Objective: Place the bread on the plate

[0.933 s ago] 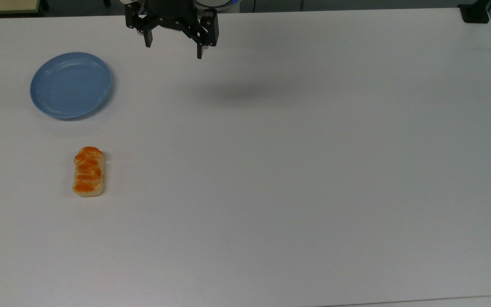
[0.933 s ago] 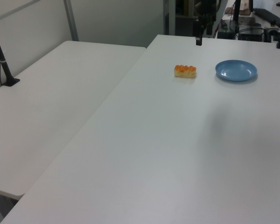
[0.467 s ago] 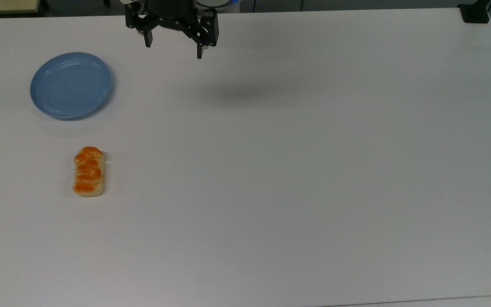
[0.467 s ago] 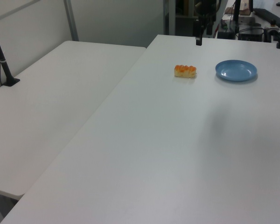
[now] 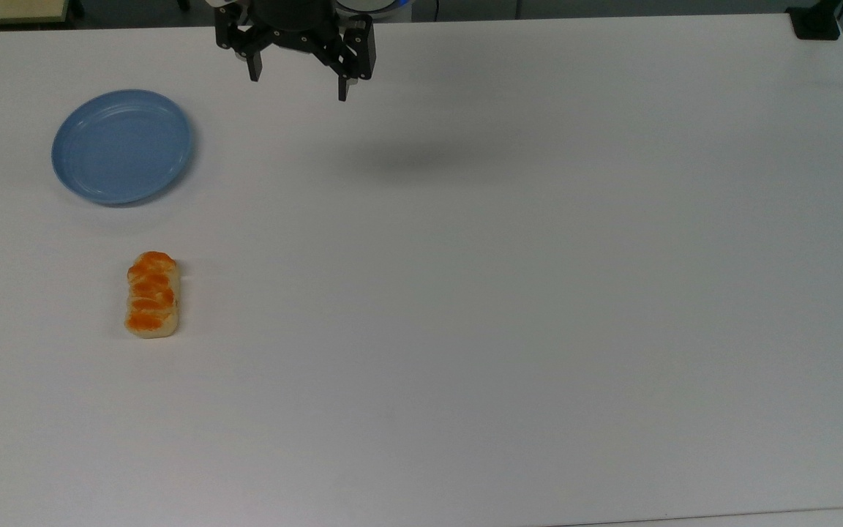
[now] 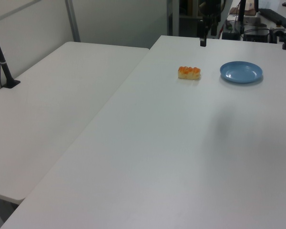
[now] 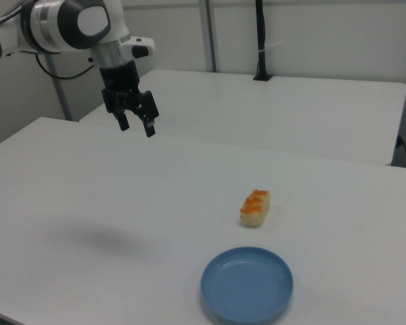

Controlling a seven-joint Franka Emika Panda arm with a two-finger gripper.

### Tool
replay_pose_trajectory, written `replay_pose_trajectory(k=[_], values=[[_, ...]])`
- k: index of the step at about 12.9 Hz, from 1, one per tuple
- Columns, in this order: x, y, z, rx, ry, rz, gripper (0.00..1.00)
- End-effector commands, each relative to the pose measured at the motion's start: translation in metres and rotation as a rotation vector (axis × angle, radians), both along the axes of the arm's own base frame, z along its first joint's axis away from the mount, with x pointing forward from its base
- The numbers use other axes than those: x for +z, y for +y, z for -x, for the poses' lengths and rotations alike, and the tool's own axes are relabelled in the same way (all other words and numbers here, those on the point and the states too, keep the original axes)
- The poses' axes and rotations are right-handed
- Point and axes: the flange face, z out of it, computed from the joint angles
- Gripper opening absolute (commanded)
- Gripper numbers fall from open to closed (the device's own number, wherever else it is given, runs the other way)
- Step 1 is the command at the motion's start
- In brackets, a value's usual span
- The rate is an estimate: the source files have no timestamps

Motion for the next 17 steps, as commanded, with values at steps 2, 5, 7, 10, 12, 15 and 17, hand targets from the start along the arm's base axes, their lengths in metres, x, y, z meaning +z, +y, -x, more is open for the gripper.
replay_pose_trajectory(k=[2,5,7,10,12,15,17], values=[[-0.003,-0.001,-0.001,0.002,-0.029,-0.014,1.00],[-0.013,-0.018,-0.009,-0.018,-0.031,0.000,1.00],[-0.023,-0.050,-0.025,-0.064,-0.110,-0.011,1.00],[-0.041,-0.066,-0.036,-0.084,-0.123,-0.009,1.00],[-0.052,-0.077,-0.041,-0.098,-0.121,-0.007,1.00],[-0.070,-0.099,-0.052,-0.123,-0.154,0.001,1.00],[-0.089,-0.109,-0.063,-0.124,-0.182,0.013,1.00]])
